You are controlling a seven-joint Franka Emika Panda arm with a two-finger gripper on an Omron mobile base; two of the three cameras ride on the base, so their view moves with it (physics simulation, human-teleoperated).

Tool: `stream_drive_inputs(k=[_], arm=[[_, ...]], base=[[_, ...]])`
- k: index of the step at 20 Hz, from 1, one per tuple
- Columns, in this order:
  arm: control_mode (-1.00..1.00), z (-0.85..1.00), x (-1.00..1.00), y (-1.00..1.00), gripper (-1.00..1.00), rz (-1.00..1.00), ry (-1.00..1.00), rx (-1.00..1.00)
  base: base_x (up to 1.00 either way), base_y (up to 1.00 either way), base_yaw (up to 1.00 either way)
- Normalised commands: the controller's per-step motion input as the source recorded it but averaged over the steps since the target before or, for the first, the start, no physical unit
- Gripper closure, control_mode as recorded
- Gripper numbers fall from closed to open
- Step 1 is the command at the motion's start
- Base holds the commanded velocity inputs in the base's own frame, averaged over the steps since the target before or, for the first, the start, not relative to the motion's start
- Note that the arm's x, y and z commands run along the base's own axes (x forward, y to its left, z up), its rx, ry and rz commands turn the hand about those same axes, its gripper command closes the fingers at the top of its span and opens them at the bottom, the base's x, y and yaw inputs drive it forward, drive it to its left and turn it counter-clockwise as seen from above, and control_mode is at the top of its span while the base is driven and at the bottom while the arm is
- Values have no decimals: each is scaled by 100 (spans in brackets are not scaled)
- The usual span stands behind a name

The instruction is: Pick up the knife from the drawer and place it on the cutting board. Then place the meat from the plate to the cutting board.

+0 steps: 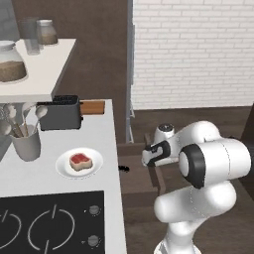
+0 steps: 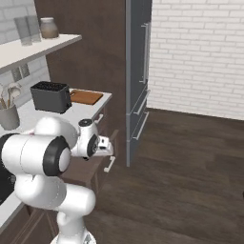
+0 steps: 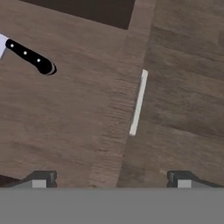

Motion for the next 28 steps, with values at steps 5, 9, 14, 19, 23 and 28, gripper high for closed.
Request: stream_drive_inputs(k=[5, 9, 14, 19, 23, 28], arm=[[-100, -45, 12, -2, -100, -1, 0, 0], [-100, -35, 11, 0, -100, -1, 0, 0], [-100, -21, 10, 0, -100, 0, 0, 0], [-100, -20, 4, 0, -100, 0, 0, 0], [-100, 0, 0, 0, -100, 0, 0, 0], [-100, -8, -23, -29, -100, -2, 0, -6]], base=[[0, 0, 0], [0, 0, 0], [0, 0, 0], [0, 0, 0], [0, 0, 0], [0, 0, 0]])
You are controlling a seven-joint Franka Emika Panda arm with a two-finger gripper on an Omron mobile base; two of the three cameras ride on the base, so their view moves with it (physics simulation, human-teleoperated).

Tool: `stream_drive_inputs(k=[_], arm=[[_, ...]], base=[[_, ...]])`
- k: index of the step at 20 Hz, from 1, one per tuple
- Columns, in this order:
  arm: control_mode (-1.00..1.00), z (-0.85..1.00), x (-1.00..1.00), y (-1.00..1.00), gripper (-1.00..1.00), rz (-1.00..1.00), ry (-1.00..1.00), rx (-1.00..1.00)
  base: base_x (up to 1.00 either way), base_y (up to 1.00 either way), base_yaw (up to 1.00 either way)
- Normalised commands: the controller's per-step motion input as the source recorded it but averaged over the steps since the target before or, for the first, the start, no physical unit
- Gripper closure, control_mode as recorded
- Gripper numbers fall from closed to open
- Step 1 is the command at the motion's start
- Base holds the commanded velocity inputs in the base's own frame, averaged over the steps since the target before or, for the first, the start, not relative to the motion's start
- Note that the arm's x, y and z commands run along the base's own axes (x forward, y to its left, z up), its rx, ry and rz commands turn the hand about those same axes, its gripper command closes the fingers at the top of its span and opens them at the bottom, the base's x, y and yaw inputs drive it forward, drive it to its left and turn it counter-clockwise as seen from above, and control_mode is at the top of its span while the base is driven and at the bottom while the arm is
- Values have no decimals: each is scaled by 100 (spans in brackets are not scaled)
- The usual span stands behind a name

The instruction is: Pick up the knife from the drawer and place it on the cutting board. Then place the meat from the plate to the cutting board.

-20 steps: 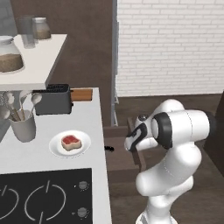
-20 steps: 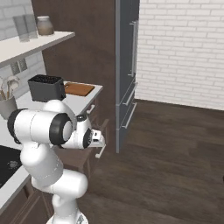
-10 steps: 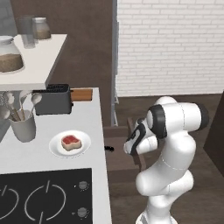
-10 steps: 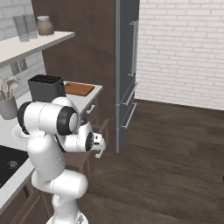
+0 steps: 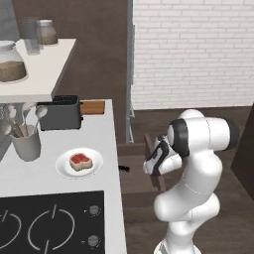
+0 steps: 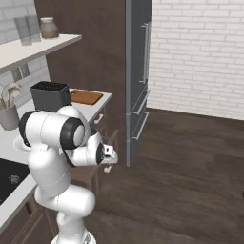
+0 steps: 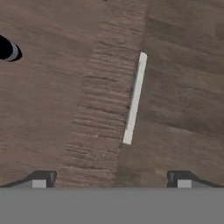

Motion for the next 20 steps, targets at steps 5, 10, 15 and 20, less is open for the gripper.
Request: stream_drive_inputs(k=[5, 10, 15, 20], arm=[[-100, -1, -36, -78, -100, -12, 3, -10], [-100, 0, -50, -98, -100, -15, 6, -11], [-100, 4, -51, -100, -100, -16, 8, -8], [-100, 40, -48, -100, -100, -18, 12, -2]], base=[[0, 0, 0], [0, 0, 0], [0, 0, 0], [0, 0, 0]])
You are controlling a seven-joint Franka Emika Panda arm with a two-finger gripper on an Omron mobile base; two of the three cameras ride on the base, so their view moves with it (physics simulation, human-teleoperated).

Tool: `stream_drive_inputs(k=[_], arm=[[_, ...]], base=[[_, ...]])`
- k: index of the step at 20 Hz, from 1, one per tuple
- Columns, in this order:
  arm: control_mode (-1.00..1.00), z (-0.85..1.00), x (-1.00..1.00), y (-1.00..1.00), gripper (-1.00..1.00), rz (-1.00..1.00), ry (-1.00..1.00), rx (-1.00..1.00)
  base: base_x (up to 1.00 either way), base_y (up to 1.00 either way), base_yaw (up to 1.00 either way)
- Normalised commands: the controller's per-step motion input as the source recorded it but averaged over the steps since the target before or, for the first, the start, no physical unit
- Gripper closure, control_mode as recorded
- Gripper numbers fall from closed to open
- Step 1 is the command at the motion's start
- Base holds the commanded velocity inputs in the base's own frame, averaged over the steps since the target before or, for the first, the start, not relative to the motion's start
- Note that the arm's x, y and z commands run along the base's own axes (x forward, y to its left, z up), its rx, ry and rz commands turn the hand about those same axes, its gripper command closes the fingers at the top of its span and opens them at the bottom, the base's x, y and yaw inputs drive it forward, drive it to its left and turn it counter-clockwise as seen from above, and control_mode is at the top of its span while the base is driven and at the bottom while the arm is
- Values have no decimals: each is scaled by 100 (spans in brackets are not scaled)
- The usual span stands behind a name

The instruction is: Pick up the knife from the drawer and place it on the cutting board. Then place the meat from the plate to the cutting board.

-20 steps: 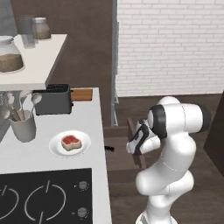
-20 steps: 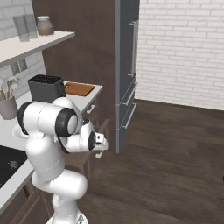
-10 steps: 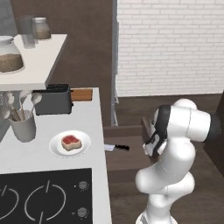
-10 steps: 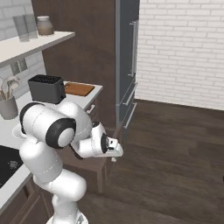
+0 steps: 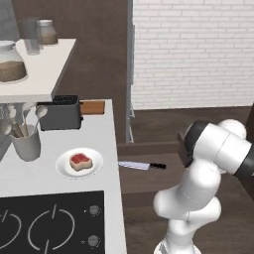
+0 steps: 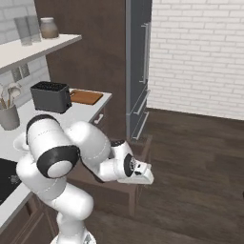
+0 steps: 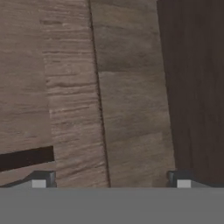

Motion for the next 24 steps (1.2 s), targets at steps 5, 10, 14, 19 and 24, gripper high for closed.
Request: stream_drive_inputs(k=[5, 10, 14, 19, 24], arm=[[-100, 100, -2, -62, -100, -26, 15, 3], [-100, 100, 26, 0, -100, -23, 10, 3], [-100, 100, 34, 11, -100, 0, 4, 1], [-100, 87, 62, 53, -100, 38, 0, 0], [-100, -1, 29, 91, -100, 56, 0, 4]], base=[[0, 0, 0], [0, 0, 0], [0, 0, 0], [0, 0, 0], [0, 0, 0]])
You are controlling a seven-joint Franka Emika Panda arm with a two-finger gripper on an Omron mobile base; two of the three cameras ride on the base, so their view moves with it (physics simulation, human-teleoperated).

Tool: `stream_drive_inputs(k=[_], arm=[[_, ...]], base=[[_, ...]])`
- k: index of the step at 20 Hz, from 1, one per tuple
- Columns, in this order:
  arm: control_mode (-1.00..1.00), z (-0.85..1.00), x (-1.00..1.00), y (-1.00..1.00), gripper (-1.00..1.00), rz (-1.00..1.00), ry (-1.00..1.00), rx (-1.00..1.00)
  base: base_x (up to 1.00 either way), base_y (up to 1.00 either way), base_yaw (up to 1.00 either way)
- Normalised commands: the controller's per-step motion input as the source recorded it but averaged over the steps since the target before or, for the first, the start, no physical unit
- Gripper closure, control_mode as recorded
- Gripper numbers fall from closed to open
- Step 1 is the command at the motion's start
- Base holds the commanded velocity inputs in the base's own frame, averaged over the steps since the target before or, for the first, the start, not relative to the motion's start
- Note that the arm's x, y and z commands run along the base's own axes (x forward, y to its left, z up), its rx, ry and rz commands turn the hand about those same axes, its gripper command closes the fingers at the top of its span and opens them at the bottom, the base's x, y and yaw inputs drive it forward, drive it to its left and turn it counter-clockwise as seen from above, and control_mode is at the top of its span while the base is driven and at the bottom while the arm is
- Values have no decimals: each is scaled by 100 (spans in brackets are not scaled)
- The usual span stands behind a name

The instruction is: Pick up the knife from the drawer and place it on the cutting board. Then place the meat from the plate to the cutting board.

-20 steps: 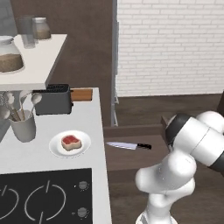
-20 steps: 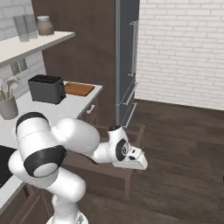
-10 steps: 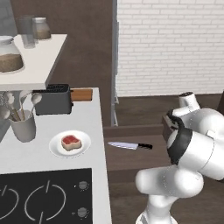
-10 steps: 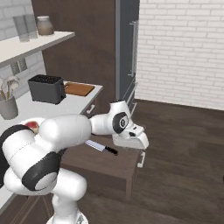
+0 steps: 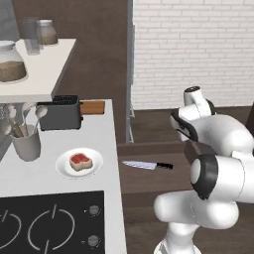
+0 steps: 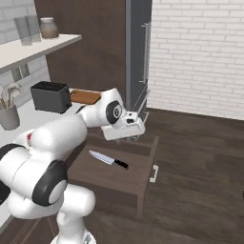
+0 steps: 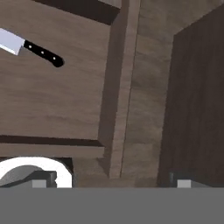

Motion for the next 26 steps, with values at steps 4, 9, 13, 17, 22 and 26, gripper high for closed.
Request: stream_drive_inputs(k=[4, 9, 13, 17, 22, 26], arm=[[-100, -62, 16, 64, -100, 68, 0, 5], [-100, -82, 47, 47, -100, 66, 5, 6], [-100, -74, 67, 11, -100, 43, 19, 0], [-100, -44, 31, 0, -100, 13, 16, 3], [-100, -36, 7, 0, -100, 0, 7, 5], [-100, -57, 1, 0, -100, 0, 4, 9]], base=[[0, 0, 0], [0, 0, 0], [0, 0, 0], [0, 0, 0], [0, 0, 0], [0, 0, 0]])
